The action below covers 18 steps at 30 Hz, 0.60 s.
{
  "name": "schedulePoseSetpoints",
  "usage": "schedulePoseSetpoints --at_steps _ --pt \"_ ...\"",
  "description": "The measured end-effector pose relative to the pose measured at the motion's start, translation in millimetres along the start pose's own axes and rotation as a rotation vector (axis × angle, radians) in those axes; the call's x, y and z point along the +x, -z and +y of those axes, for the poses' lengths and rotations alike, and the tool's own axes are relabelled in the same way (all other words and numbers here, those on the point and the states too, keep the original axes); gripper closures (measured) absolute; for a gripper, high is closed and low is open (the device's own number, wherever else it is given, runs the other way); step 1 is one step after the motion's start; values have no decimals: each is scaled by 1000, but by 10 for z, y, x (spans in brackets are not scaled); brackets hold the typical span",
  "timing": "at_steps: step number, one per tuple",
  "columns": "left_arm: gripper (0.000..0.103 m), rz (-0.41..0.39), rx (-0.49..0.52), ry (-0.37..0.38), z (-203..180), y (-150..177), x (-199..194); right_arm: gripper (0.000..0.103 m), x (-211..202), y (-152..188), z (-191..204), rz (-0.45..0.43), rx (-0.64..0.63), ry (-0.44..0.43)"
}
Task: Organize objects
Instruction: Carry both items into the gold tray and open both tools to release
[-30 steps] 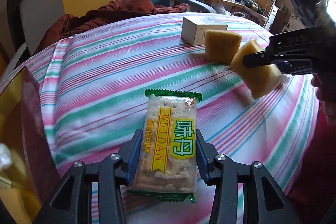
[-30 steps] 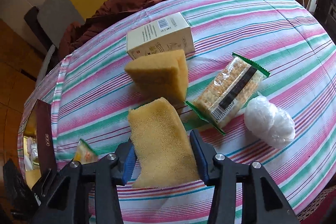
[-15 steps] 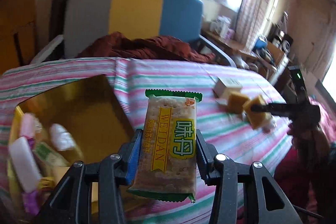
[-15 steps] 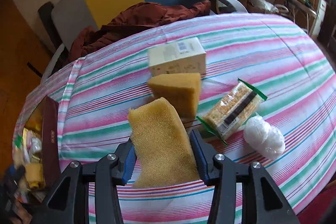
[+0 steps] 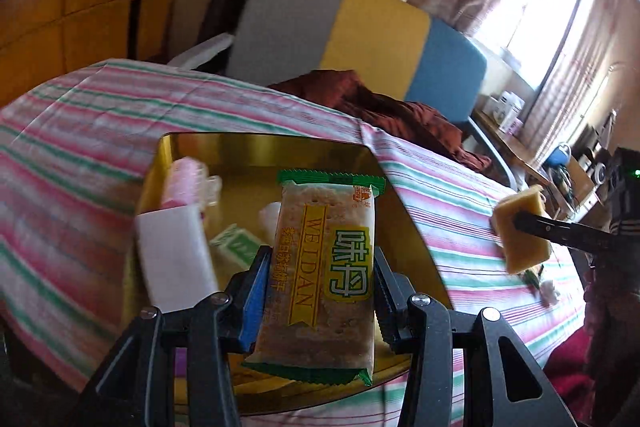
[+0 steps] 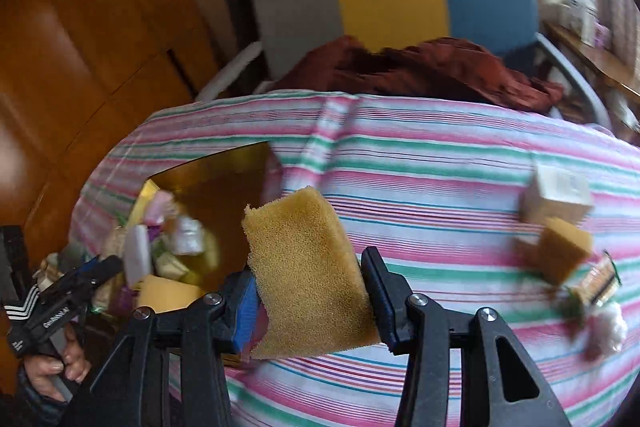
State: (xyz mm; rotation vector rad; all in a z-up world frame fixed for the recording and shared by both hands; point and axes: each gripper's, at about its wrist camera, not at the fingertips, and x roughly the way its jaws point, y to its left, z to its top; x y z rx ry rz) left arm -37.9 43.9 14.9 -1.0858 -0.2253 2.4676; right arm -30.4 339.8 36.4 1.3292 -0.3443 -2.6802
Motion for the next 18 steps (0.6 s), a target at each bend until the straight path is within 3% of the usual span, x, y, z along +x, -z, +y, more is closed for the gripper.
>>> schedulePoseSetpoints --at_steps 8,18 --pt "56 -26 -63 -42 416 -28 -130 55 446 -99 603 54 -76 -63" --pt "56 -46 -24 -68 375 -471 199 55 913 -242 718 114 -69 -50"
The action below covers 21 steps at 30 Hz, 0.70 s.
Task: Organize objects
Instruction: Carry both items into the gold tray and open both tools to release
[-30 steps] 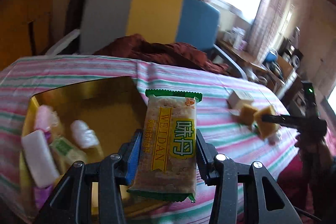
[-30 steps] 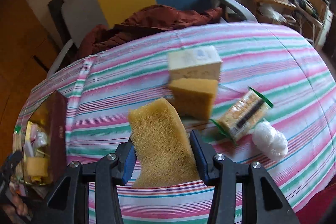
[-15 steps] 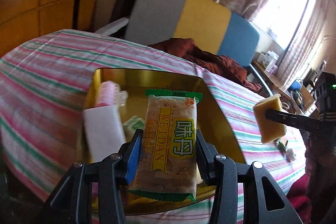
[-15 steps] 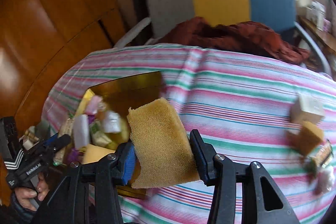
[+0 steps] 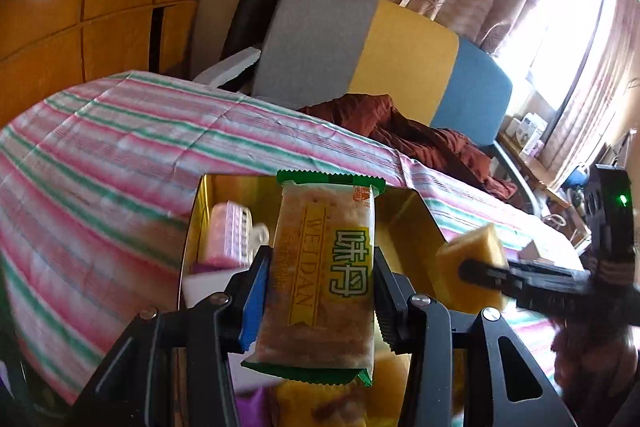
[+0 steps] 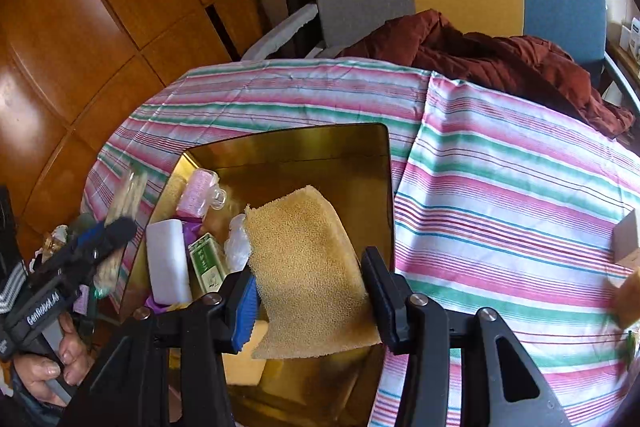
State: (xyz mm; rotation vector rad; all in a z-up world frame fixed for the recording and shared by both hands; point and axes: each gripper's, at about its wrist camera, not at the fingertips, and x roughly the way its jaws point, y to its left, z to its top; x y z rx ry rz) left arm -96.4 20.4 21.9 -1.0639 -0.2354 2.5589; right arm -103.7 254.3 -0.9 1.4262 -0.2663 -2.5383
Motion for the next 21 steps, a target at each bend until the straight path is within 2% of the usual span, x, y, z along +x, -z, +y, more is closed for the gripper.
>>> schedulePoseSetpoints --at_steps 4,5,7,11,12,14,15,16,21 --pt "53 -7 42 -55 -19 -145 212 55 133 -48 -41 18 13 12" --pt "44 -2 38 -66 1 -161 253 55 168 -70 -51 21 17 18" --pt "34 -4 7 -89 53 -168 267 55 227 -112 -60 23 22 24" --pt "34 -14 0 -89 85 -74 179 53 344 -234 -86 13 46 34" --pt "34 -13 1 -87 87 -37 156 51 368 -274 -100 2 58 38" --pt "34 -5 -2 -74 80 65 91 41 389 -321 -110 -15 72 40" --pt "33 -5 -2 -72 74 105 67 30 387 -330 -115 -24 79 53" --pt "33 -5 0 -71 60 159 34 25 385 -335 -117 -30 83 64" --pt "31 17 -9 -53 13 372 -42 23 285 -192 -108 -39 82 79"
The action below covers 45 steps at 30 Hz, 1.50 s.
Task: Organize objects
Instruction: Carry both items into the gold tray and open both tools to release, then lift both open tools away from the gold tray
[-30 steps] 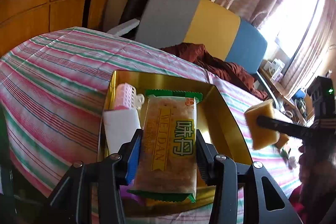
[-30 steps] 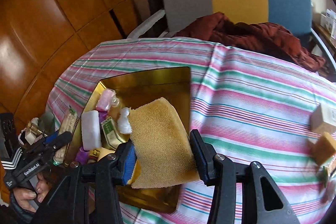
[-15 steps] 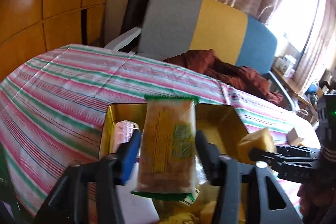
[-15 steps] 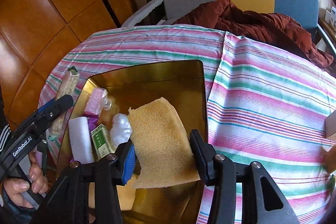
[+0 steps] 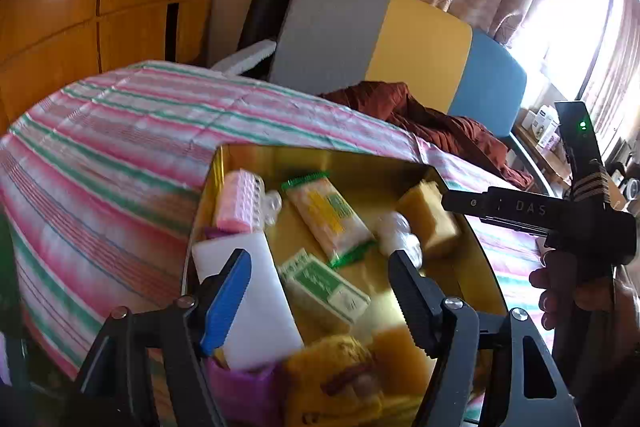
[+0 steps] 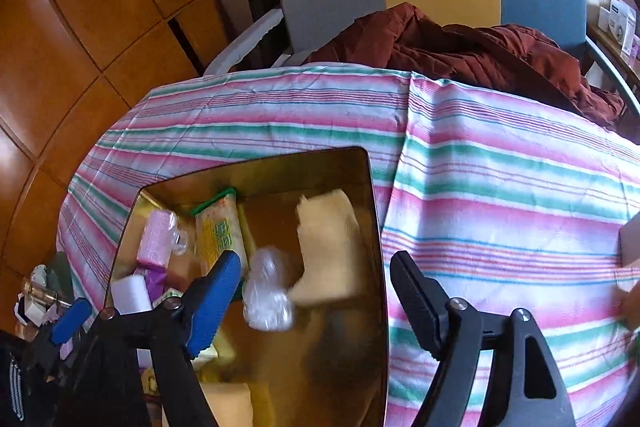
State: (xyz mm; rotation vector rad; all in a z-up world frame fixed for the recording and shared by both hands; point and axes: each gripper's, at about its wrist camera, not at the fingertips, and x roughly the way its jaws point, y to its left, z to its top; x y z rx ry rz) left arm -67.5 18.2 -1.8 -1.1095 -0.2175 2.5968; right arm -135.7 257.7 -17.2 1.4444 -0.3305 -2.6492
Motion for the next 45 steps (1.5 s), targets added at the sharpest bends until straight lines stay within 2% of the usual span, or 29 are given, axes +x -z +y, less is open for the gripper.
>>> schedulePoseSetpoints --at_steps 6,11,22,30,45 --pt "28 19 -18 0 -37 135 -65 20 -192 299 12 -8 -15 12" --pt "21 -4 27 -30 -142 221 -175 19 -376 525 48 -34 -37 33" --pt "17 -33 108 -86 -351 316 -325 16 -629 883 100 -111 -88 123" --pt "16 -56 144 -105 -457 353 -387 15 -721 1014 123 -154 -97 182" --pt "14 -70 218 -125 -622 427 -414 15 -870 1122 7 -199 -75 228"
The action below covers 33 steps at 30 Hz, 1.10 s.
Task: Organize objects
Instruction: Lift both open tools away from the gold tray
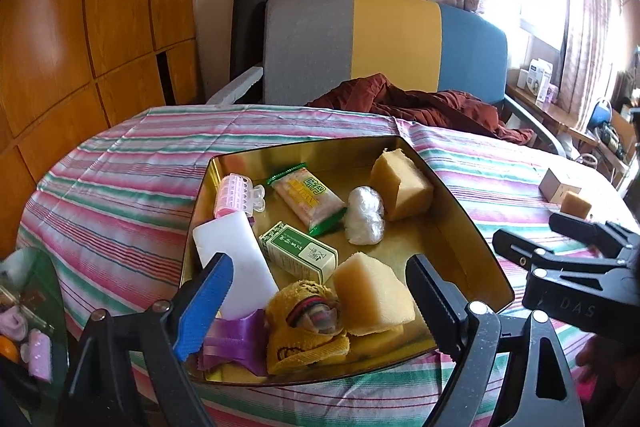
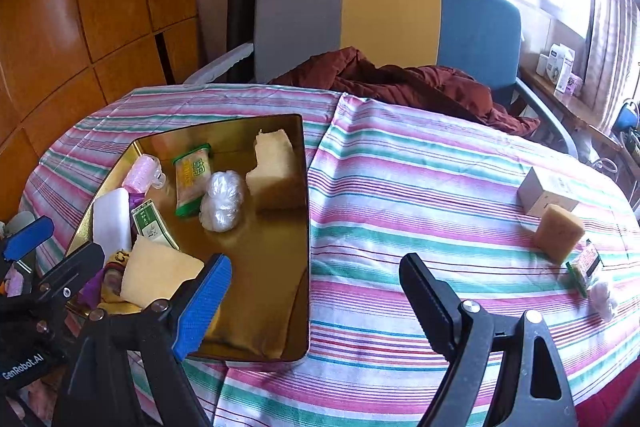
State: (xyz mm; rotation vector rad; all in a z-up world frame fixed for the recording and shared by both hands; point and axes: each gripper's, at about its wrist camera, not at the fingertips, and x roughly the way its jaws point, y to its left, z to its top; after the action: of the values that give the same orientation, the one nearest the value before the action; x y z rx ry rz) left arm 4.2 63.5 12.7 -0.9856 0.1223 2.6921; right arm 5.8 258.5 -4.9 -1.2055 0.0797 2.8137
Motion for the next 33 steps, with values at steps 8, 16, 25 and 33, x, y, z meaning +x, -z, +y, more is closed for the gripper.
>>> schedulePoseSetpoints --at_steps 8,16,25,33 --pt "14 -10 30 -9 -59 1 -17 15 -25 16 -76 1 16 8" --pt "14 -18 57 -18 -114 15 -32 15 -28 37 -169 4 36 18" --pt "14 -20 63 -19 -124 21 -35 15 -19 66 -275 17 49 34" --pt "14 -18 73 -22 -154 33 -30 15 8 133 -415 38 75 56"
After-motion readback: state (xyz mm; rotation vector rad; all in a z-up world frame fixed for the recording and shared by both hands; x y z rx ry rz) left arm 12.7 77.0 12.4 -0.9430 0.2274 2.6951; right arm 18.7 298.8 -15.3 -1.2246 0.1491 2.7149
